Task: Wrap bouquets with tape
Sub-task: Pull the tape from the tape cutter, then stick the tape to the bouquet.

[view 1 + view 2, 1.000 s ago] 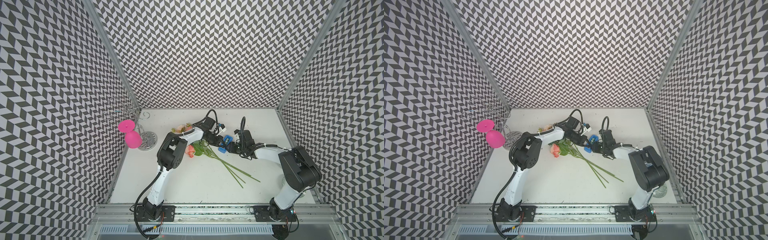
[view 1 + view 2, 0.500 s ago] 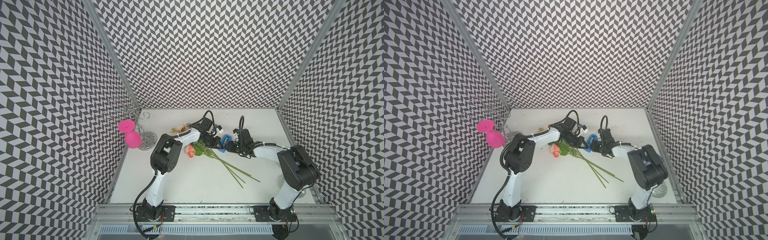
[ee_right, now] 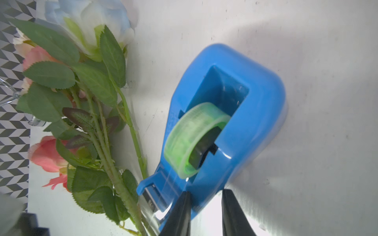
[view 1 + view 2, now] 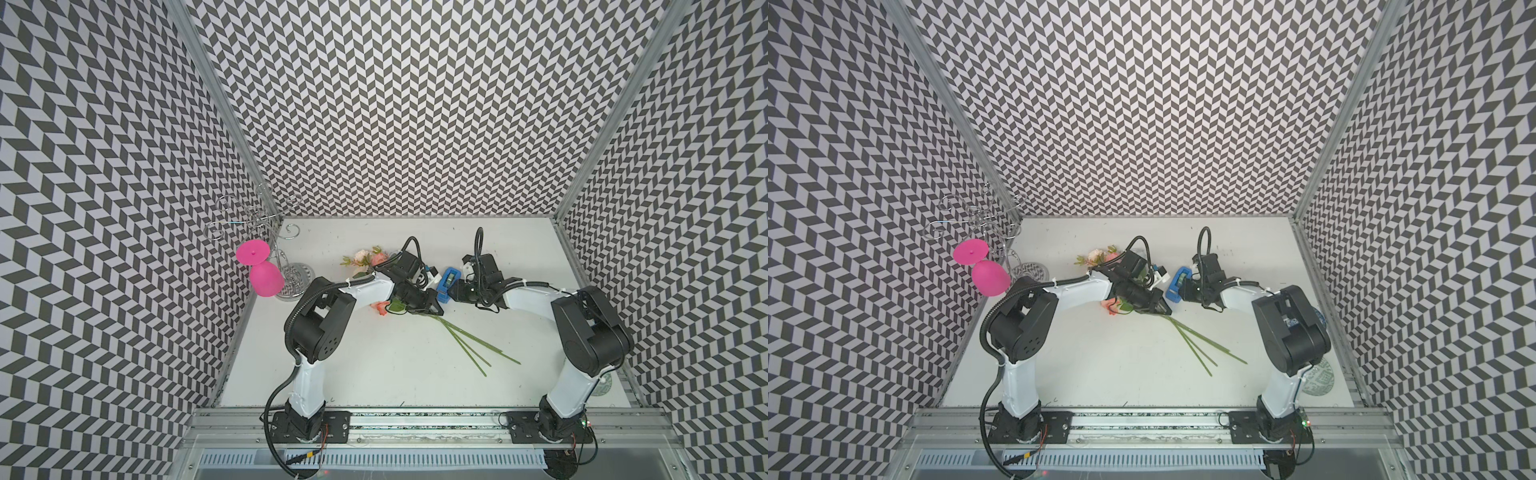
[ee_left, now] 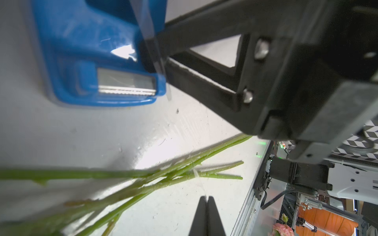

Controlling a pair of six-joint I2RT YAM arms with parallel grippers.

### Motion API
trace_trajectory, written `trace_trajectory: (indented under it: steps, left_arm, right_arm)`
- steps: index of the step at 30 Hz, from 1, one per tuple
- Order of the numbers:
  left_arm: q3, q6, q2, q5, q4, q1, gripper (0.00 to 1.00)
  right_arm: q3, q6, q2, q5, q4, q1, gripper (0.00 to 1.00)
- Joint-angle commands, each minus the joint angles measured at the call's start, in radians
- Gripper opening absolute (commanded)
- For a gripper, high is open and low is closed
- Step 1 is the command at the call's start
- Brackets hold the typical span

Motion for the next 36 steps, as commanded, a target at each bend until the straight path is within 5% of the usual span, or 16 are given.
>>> trace_trajectory:
  steps: [1, 36]
  left_arm:
    - [-0.032, -0.035, -0.042, -0.036, 0.006, -0.033, 0.00]
    - [-0.054, -0.067, 0.021, -0.345, -0.038, -0.124, 0.00]
  right_arm:
    - [-0.019, -0.020, 0.037, 0.078, -0.059, 0.005, 0.27]
    - [-0.026, -0.066, -0.026, 0.075, -0.054, 0.043, 0.30]
